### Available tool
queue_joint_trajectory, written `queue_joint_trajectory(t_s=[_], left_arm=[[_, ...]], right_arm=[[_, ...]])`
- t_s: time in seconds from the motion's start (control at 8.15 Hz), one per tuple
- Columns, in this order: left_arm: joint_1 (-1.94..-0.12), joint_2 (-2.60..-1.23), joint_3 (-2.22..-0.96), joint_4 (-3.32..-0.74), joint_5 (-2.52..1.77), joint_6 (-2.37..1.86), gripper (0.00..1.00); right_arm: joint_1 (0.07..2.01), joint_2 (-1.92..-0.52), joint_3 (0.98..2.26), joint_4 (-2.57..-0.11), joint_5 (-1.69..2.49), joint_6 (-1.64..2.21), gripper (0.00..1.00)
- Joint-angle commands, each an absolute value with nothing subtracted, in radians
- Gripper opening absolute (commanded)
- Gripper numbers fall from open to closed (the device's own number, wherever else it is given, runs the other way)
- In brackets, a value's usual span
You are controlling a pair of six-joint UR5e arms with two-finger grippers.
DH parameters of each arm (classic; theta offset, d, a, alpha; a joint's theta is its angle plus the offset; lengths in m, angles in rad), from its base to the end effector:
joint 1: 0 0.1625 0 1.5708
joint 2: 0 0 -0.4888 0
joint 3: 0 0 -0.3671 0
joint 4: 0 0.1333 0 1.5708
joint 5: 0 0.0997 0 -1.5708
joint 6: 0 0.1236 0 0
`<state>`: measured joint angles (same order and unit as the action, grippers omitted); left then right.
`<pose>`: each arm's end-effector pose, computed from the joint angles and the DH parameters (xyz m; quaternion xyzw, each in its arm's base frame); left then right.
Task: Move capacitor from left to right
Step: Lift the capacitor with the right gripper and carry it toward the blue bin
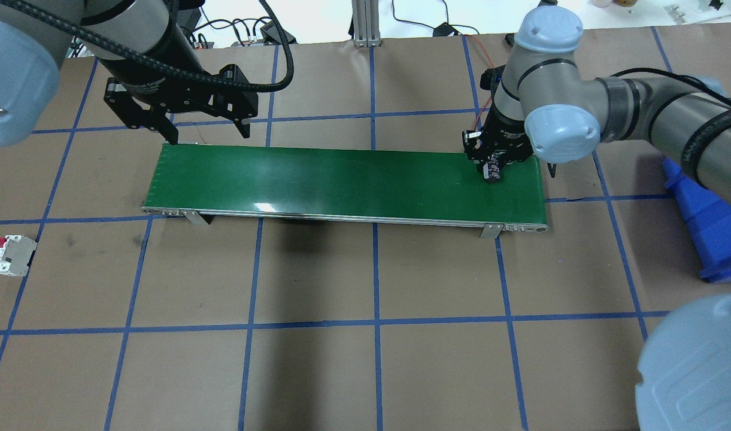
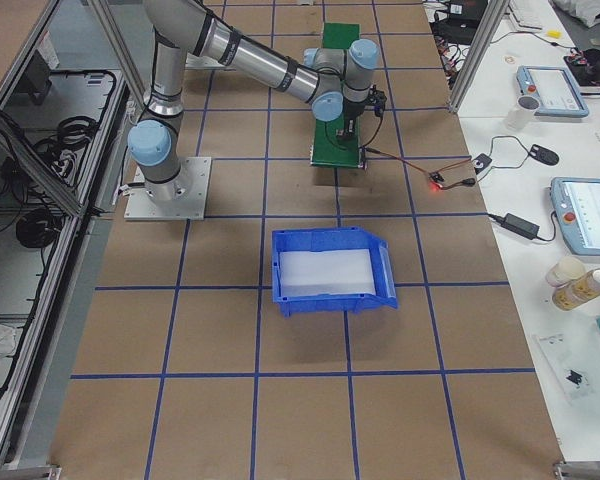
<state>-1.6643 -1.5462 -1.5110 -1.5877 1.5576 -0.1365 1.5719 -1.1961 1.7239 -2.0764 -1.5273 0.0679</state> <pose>-0.1774 -0.4470 0.5655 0.0213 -0.9992 0.0328 0.0104 0.1393 -0.5928 0.3068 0.0336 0.9991 0.0118 0.0213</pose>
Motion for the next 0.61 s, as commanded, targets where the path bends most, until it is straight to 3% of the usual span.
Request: queue_joint_trajectory(t_s=[0.0,0.49], left_arm=[[-1.664,-1.546,-1.511,-1.588,1.559,-0.137,1.00],[-1.664,-1.546,-1.511,-1.588,1.559,-0.137,1.00]], right_arm=[[1.473,-1.221,1.657,-2.030,-1.555,-0.024,0.11],[1.122,-1.264,1.652,-2.002,-1.623,-0.713,0.11]])
